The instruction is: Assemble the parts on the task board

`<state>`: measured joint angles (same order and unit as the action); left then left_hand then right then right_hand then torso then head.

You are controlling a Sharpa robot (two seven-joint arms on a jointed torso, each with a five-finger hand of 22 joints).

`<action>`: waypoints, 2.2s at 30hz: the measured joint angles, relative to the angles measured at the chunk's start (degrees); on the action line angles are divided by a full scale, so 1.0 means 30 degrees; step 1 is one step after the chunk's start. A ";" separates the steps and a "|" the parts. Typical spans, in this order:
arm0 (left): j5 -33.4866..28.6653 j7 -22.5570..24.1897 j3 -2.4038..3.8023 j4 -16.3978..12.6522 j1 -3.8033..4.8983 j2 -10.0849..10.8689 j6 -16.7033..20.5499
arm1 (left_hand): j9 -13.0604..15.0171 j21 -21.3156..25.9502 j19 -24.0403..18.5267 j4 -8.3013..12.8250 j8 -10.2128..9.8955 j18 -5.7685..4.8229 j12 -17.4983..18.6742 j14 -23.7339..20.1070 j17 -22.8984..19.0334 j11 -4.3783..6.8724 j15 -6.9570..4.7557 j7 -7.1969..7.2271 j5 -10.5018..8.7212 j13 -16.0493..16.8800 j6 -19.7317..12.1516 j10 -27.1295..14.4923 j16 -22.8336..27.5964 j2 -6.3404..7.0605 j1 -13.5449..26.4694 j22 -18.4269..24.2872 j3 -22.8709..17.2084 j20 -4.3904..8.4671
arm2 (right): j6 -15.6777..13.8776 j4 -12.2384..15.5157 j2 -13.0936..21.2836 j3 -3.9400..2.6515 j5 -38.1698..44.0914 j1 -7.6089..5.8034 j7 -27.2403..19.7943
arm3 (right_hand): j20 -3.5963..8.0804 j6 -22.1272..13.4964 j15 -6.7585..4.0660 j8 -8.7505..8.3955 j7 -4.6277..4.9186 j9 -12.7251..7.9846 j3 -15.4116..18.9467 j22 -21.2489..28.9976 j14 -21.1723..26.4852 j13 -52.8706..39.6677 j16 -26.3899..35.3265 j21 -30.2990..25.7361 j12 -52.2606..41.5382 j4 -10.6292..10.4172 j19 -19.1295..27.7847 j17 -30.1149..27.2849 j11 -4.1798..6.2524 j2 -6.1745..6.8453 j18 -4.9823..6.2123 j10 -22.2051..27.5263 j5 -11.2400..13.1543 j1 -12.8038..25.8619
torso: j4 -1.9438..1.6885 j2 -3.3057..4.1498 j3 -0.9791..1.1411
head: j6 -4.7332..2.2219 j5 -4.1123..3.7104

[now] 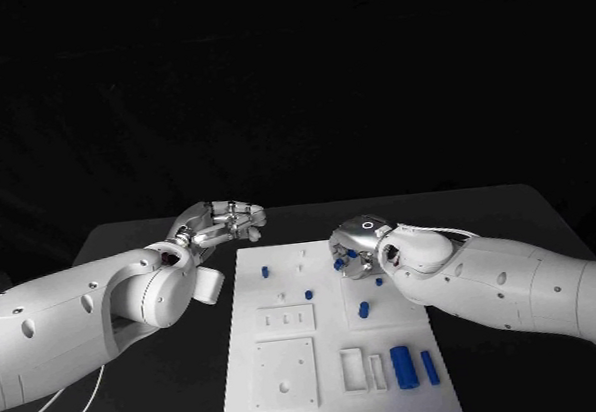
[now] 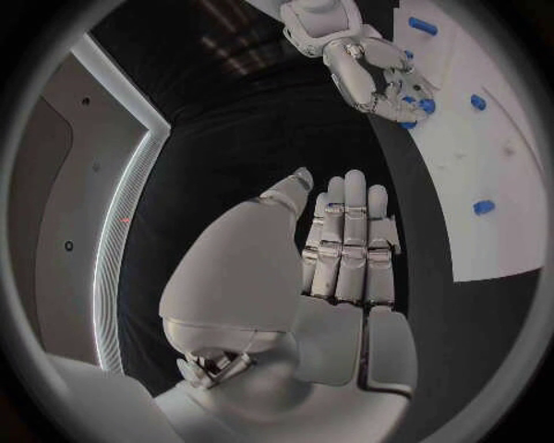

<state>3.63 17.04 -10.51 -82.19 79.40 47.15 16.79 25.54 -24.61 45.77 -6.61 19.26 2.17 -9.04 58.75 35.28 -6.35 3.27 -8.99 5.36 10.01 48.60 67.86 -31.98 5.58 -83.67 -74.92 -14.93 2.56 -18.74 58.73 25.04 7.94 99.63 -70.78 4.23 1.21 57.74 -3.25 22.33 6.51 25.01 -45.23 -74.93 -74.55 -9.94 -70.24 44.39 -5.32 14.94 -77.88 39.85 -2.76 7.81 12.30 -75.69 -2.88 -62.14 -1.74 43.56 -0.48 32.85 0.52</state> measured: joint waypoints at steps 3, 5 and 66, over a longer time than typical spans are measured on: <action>0.0000 -0.0002 0.0000 0.0003 0.0000 0.0017 0.0002 | 0.0000 -0.0001 0.0000 0.0000 0.0000 0.0000 0.0000 0.0000 0.0001 0.0000 0.0000 0.0000 0.0001 0.0000 0.0000 0.0000 0.0000 0.0000 0.0000 0.0000 0.0000 0.0000 | -0.0404 0.0156 0.0029 -0.0018 0.0010 0.0000 0.0131 | 0.0005 0.0057 -0.0002 0.0001 -0.0006 0.0101 -0.0087 0.0000 -0.0002 -0.0021 0.0000 0.0140 0.0001 0.0087 -0.0005 -0.0021 -0.0002 -0.0013 0.0000 0.0003 0.0002 -0.0013 | 0.0000 0.0000 0.0000 | -0.0048 0.0013; 0.0000 -0.0004 0.0000 0.0018 0.0000 0.0018 0.0003 | 0.0000 0.0000 0.0000 0.0000 0.0000 -0.0002 0.0000 0.0000 0.0000 0.0000 0.0000 0.0000 0.0000 0.0000 0.0000 0.0000 0.0000 0.0000 0.0000 0.0001 0.0000 0.0000 | -0.0743 0.0224 0.0034 -0.0045 0.0040 -0.0001 0.0234 | 0.0007 0.0082 -0.0003 0.0041 -0.0029 0.0105 -0.0113 0.0001 -0.0003 -0.0043 0.0000 0.0182 0.0001 0.0101 -0.0006 -0.0037 -0.0001 -0.0048 0.0001 0.0003 0.0017 -0.0051 | 0.0000 0.0000 0.0000 | -0.0073 0.0020; 0.0053 -0.0002 0.0004 -0.0375 0.0351 -0.0164 0.0045 | 0.0016 0.0000 0.0001 0.0041 -0.0150 -0.0006 0.0222 0.0000 -0.0010 0.0000 0.0000 -0.0069 -0.0073 0.0015 0.0069 0.0000 -0.0001 0.0177 0.0177 -0.0004 -0.0041 -0.0001 | -0.2533 -0.2475 -0.3143 -0.0269 0.1319 -0.0135 0.1596 | 0.0052 0.0297 -0.0106 0.0034 -0.0073 0.0107 -0.0587 0.0010 -0.0069 -0.0246 -0.0145 0.0580 0.0022 -0.0007 0.0027 -0.0178 0.0005 0.0129 -0.0013 -0.0124 0.0074 0.0109 | -0.0487 0.0454 -0.0399 | -0.0591 0.0331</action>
<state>3.80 17.03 -10.50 -83.31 80.46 46.65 16.93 25.59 -24.61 45.77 -6.48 18.81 2.15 -8.37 58.75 35.25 -6.35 3.27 -9.19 5.15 10.05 48.81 67.86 -31.99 6.11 -83.14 -74.93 -15.05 2.56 -26.34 51.31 15.61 7.13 103.59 -71.19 9.02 1.37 58.63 -3.56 22.43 6.29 25.34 -46.99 -74.90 -74.76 -10.68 -70.67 46.13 -5.25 14.92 -77.80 39.31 -2.74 8.20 12.26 -76.06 -2.65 -61.81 -3.20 44.92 -1.68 31.07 1.51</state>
